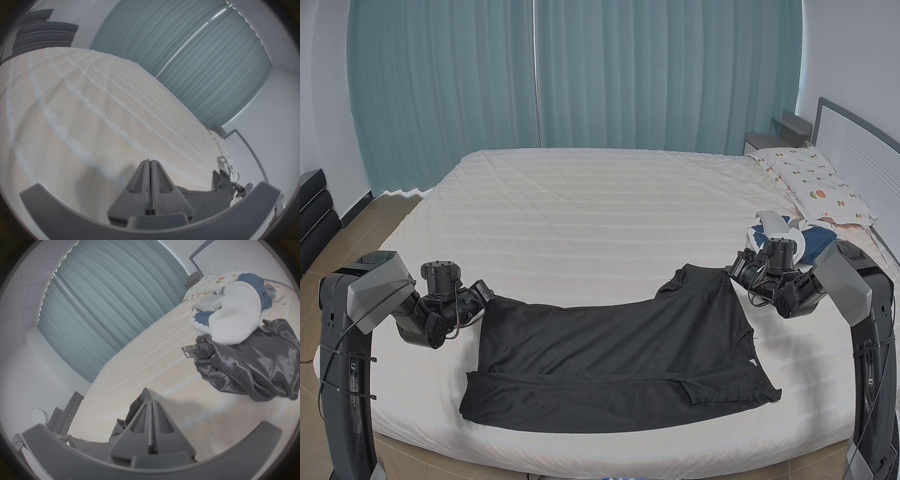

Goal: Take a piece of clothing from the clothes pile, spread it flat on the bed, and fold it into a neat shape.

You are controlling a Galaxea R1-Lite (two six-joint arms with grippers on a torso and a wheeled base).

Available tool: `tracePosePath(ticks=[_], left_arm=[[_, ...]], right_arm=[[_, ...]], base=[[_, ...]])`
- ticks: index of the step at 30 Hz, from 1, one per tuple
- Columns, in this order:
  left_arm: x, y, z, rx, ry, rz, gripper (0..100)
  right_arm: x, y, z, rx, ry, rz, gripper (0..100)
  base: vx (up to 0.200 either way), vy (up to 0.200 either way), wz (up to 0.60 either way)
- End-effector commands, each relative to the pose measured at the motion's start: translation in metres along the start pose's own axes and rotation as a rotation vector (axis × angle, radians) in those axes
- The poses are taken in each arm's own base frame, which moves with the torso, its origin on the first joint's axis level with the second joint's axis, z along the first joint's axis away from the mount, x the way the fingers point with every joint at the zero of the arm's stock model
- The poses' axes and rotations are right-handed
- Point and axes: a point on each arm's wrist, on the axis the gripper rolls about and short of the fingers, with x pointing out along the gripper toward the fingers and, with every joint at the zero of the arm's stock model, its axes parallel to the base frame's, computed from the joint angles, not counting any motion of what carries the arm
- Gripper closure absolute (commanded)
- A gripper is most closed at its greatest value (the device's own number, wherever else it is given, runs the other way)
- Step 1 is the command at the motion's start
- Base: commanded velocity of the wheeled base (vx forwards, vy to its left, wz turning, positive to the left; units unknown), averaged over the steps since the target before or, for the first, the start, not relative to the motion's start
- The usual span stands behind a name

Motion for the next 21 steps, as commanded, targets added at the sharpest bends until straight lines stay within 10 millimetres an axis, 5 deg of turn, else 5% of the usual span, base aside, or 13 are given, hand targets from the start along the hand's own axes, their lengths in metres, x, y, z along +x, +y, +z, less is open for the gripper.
tracePosePath(ticks=[1, 21], left_arm=[[-0.01, -0.007, 0.015, -0.034, -0.036, -0.015, 100], [-0.026, 0.007, 0.032, -0.076, -0.096, -0.004, 100]], right_arm=[[-0.012, 0.001, 0.012, 0.011, -0.023, 0.001, 100], [-0.025, -0.004, -0.001, -0.007, 0.034, 0.034, 100]], base=[[0.0, 0.0, 0.0], [0.0, 0.0, 0.0]])
